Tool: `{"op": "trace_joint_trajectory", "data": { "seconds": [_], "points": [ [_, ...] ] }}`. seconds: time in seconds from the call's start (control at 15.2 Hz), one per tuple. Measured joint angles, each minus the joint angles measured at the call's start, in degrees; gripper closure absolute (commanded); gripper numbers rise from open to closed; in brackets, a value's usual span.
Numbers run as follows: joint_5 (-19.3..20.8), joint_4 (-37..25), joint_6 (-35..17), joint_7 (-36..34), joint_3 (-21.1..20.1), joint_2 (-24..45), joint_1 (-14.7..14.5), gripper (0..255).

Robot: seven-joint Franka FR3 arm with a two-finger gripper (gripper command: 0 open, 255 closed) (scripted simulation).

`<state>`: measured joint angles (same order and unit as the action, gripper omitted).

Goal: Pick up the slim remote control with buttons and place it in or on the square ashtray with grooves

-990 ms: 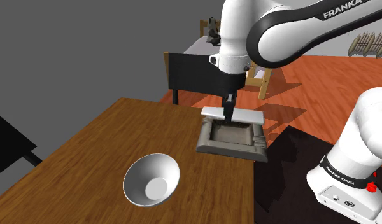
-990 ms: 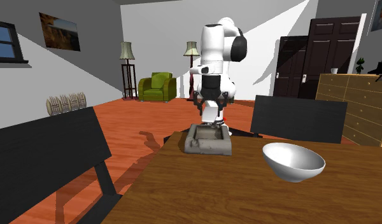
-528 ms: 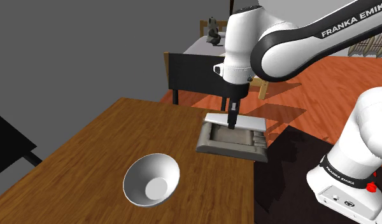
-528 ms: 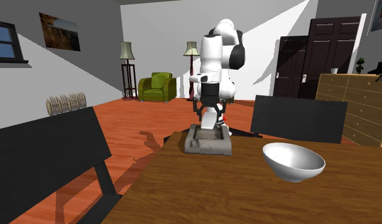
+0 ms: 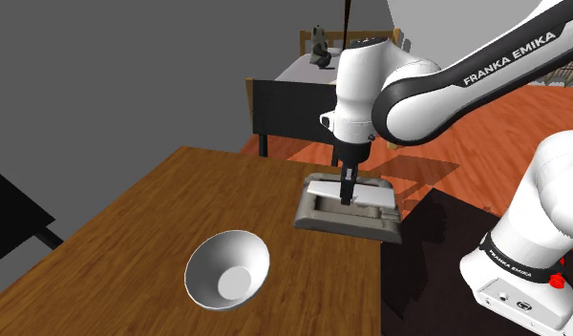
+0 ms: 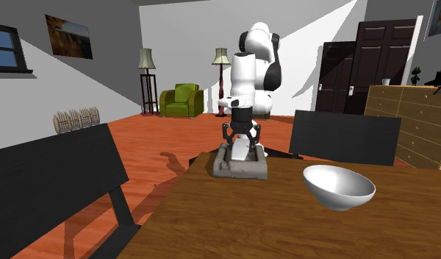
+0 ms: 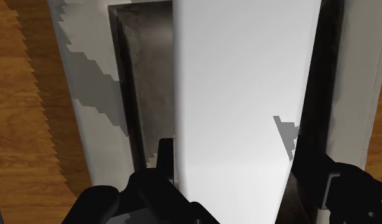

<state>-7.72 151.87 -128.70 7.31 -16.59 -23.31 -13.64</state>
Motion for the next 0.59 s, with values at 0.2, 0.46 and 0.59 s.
{"op": "trace_joint_trajectory", "data": {
  "seconds": [0.2, 0.46, 0.59],
  "points": [
    [0.0, 0.2, -0.4, -0.1, -0.1, 0.2, 0.0, 255],
    [0.0, 0.2, -0.5, -0.1, -0.1, 0.3, 0.0, 0],
    [0.0, 0.2, -0.5, -0.1, -0.1, 0.3, 0.0, 0]
  ]
}}
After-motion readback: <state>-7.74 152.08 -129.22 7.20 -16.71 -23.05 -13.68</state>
